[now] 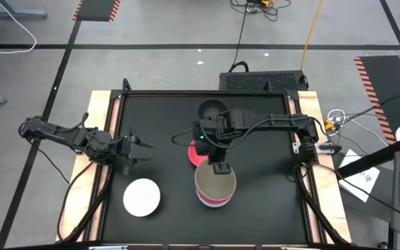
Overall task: Nest bowls inside each other
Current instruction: Stack the gray bowl on top of the pink bowl
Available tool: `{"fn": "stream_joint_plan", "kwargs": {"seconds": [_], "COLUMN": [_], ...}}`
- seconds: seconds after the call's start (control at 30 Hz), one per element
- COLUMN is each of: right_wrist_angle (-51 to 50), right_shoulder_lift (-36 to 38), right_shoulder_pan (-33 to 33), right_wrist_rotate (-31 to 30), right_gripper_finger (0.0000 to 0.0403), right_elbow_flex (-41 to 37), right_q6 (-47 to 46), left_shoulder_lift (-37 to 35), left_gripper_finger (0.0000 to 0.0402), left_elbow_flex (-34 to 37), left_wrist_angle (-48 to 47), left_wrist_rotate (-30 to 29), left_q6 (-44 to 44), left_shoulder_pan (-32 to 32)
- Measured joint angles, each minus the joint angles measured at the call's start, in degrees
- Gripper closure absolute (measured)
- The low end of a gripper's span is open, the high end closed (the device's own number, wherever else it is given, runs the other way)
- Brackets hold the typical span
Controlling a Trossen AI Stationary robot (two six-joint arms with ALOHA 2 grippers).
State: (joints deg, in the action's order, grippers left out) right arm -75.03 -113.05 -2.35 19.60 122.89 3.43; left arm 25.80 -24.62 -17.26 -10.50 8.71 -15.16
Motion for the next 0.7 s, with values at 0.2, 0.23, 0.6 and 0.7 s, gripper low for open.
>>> {"fn": "stream_joint_plan", "kwargs": {"seconds": [0.2,0.23,0.6,0.7], "right_wrist_angle": [-2.2,-2.2,-5.7,-6.9], "right_shoulder_lift": [-1.4,-1.5,-6.9,-7.4], "right_shoulder_pan": [1.0,1.0,0.7,0.7], "right_wrist_rotate": [0.0,-0.1,0.1,-0.1], "right_gripper_finger": [0.0403,0.0403,0.0403,0.0403], "right_elbow_flex": [-0.1,-0.1,-0.1,-0.2], "right_q6": [-0.7,-0.7,-0.8,-0.8], "left_shoulder_lift": [0.0,0.0,0.0,0.0], "left_gripper_finger": [0.0183,0.0183,0.0183,0.0183], "left_elbow_flex": [0.0,0.0,0.0,0.0], "left_wrist_angle": [0.2,0.2,0.4,0.4], "left_wrist_rotate": [0.0,0.1,1.8,2.0], "left_q6": [0.0,0.0,0.0,0.0], "left_shoulder_pan": [0.0,0.0,0.0,0.0]}}
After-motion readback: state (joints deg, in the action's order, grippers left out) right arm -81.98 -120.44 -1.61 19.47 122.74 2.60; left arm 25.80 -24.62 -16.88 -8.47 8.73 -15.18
